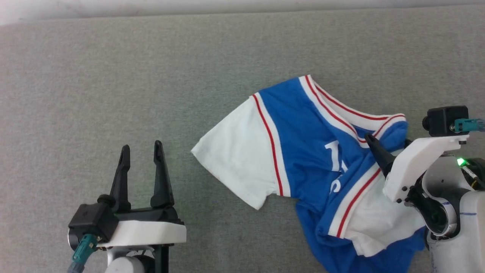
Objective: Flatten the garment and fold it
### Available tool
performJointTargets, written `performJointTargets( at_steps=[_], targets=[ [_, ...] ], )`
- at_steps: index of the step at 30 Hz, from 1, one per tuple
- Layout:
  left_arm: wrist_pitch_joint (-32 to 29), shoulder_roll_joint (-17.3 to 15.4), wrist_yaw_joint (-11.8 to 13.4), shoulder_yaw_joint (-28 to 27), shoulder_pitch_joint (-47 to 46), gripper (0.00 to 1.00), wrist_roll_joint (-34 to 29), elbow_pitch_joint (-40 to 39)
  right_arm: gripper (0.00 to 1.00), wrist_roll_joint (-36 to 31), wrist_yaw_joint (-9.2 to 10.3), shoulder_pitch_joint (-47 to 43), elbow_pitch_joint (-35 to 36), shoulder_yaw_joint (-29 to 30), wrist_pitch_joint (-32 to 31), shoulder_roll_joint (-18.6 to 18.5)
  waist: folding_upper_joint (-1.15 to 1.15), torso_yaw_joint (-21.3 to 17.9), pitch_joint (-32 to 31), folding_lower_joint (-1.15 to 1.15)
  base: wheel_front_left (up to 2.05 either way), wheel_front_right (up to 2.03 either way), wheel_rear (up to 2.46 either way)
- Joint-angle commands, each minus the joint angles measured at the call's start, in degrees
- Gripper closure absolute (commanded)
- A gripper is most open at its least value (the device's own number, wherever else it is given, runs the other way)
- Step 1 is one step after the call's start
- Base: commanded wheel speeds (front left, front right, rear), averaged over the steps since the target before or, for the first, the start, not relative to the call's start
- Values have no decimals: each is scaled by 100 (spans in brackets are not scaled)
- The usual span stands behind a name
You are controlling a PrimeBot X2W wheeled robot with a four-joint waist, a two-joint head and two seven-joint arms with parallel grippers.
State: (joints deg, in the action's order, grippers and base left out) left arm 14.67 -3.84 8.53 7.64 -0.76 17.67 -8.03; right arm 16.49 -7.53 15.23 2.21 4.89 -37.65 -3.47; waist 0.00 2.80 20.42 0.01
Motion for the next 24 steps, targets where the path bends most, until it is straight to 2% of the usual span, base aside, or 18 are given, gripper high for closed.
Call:
performJointTargets(
  at_steps=[1, 6, 9, 13, 17, 21, 24],
  targets=[
    [25, 18, -16, -19, -96, 0, 24, 19, 100, -34, 4, 77, -56, 15, -48, 24, 0, 109, 82, -1, 0, 0, 0],
    [30, 36, -13, -10, -127, 0, 31, 25, 100, -103, 4, 314, 105, 70, 88, -10, 0, 146, 126, -1, 0, 0, 0],
    [31, 50, -16, 20, -184, 0, 36, 5, 100, -36, 4, 705, 304, -132, 41, -340, 0, 176, 192, -1, 0, 0, 0],
    [31, 66, -60, 82, -309, 0, 48, -15, 100, 69, 4, 1543, 507, -627, -262, -1166, 0, 299, 385, -1, 0, 0, 0],
    [32, 79, -115, 170, -473, 0, 74, 34, 100, 244, 4, 2512, 479, -1539, -605, -2235, 0, 507, 669, -1, 0, 0, 0],
    [32, 88, -190, 294, -674, 0, 113, 153, 100, 43, 4, 3440, -47, -2531, -398, -3287, 0, 783, 970, -1, 0, 0, 0],
    [32, 93, -267, 414, -856, 0, 174, 252, 100, -209, 4, 3948, -666, -3048, 9, -3670, 0, 1014, 1151, -1, 0, 0, 0]
  ],
)
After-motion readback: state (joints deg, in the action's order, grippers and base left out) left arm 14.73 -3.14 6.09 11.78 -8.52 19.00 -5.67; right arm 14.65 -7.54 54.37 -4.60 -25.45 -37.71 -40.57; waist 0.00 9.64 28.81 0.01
